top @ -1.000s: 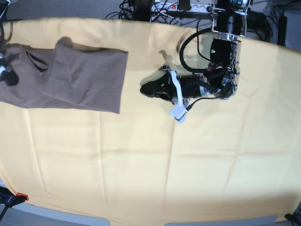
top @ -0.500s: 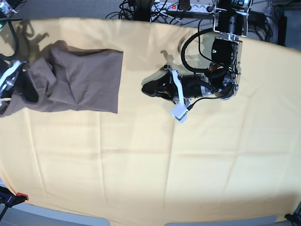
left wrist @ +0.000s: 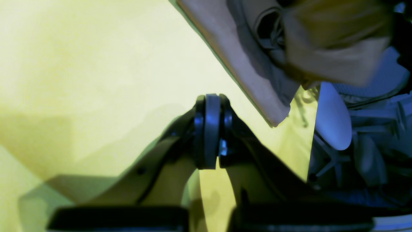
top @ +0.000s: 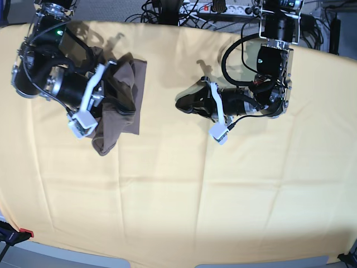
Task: Fold the T-shirt properly
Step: 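Grasp the other strip end with the right gripper and lift it, then fold the held end over toward the left gripper with the right gripper, then open the right gripper and move the left gripper onto the bundle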
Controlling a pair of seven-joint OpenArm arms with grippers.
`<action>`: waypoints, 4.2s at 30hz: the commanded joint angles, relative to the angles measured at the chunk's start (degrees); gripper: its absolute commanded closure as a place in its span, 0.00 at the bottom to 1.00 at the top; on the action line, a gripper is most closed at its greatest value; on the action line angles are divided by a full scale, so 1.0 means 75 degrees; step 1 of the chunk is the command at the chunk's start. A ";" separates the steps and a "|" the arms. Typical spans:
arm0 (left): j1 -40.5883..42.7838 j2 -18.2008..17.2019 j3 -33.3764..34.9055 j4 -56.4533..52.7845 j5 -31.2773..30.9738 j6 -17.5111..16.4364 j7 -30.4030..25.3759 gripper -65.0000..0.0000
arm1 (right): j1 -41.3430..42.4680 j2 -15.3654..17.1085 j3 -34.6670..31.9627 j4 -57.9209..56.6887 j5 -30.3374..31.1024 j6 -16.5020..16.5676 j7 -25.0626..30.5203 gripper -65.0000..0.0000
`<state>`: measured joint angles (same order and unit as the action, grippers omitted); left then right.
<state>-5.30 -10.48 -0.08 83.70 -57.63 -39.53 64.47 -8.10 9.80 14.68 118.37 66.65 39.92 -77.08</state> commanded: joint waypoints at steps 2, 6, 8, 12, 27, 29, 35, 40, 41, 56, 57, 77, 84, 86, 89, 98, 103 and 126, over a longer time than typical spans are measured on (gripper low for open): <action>-0.0102 -0.0044 -0.0020 0.0140 -0.0187 -0.0063 -0.0131 1.00 | 0.0256 0.0050 -0.0463 -0.0259 -0.0338 0.0010 0.0431 1.00; -0.0076 -0.0041 -0.0020 0.0140 -0.0187 -0.0063 -0.0134 1.00 | 0.0323 0.0052 -0.1314 -0.0933 -0.0723 0.0010 0.0682 0.52; -0.0085 -0.0041 -0.0020 0.0140 -0.0189 -0.0063 -0.0140 1.00 | 0.0323 0.0055 -0.1687 -0.1003 -0.0603 0.0010 0.0682 0.27; -0.0099 -0.0044 -0.0020 0.0140 -0.0184 -0.0063 -0.0137 1.00 | 0.0321 0.0073 -0.1950 -0.0312 0.0204 0.0010 0.0367 0.24; -0.0055 -0.0041 -0.0020 0.0140 -0.0198 -0.0063 -0.0137 1.00 | -0.0854 0.0600 0.0679 0.1501 0.0125 0.0010 0.0353 0.24; -0.0058 -0.0038 -0.0020 0.0140 -0.0280 -0.0063 -0.0137 1.00 | -0.0959 0.0597 0.0676 0.1303 -0.0259 0.0010 0.0898 0.24; -0.0035 -0.0041 -0.0020 0.0140 -0.0332 -0.0063 -0.0134 1.00 | -0.0947 0.0595 0.0376 0.0516 -0.1180 0.0010 0.2471 0.24; -0.0035 -0.0038 -0.0020 0.0140 -0.0361 -0.0063 -0.0137 1.00 | -0.0953 0.0600 -0.0516 0.0146 -0.1754 0.0010 0.2331 0.24; -0.0038 -0.0041 -0.0020 0.0140 -0.0361 -0.0063 -0.0137 1.00 | -0.0950 0.0597 -0.0676 0.0146 -0.1886 0.0010 0.2343 0.25; -0.0035 -0.0041 -0.0020 0.0140 -0.0358 -0.0063 -0.0137 1.00 | -0.0740 0.0364 -0.1061 0.0289 -0.0015 0.0010 0.1786 1.00; -0.0035 -0.0041 -0.0020 0.0140 -0.0361 -0.0063 -0.0137 1.00 | -0.0740 0.0224 -0.1064 0.0289 0.0003 0.0010 0.1784 1.00; -0.0041 -0.0041 -0.0020 0.0140 -0.0417 -0.0063 -0.0140 1.00 | -0.0714 -0.0562 -0.3684 0.0347 -0.1804 0.0010 0.1699 0.33; -0.0309 -0.0047 -0.0067 0.0140 -0.0414 -0.0063 -0.0134 1.00 | -0.0697 -0.0562 -0.3622 0.1582 -0.1839 0.0010 0.1699 0.33; -0.0449 -0.0044 -0.0064 0.0140 -0.0411 -0.0063 -0.0134 1.00 | -0.0702 -0.0562 -0.3450 0.2046 -0.2087 0.0010 0.1699 0.33; -0.0638 -0.0050 -0.0064 0.0140 -0.0335 -0.0063 -0.0131 1.00 | -0.0699 -0.0562 -0.2888 0.2218 -0.2792 0.0010 0.1731 0.33; -0.1215 -0.0469 -0.0064 0.0140 0.0347 -0.0063 -0.0344 1.00 | -0.0723 -0.0082 -0.0105 0.2218 -0.2777 0.0010 0.1990 0.33; -0.1524 -0.0548 -0.0029 0.0140 0.0787 -0.0063 -0.0635 0.77 | -0.0892 0.0119 0.0851 0.2218 -0.2617 0.0010 0.1990 0.33; -0.3063 -0.1061 0.3054 -0.0300 0.3960 -0.0063 -0.2253 0.33 | -0.1402 0.0367 0.1151 0.2218 -0.2515 0.0010 0.1786 0.33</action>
<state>-26.55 -18.31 23.24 80.79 -27.00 -39.72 48.97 -18.92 12.05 23.09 134.15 46.94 39.92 -64.75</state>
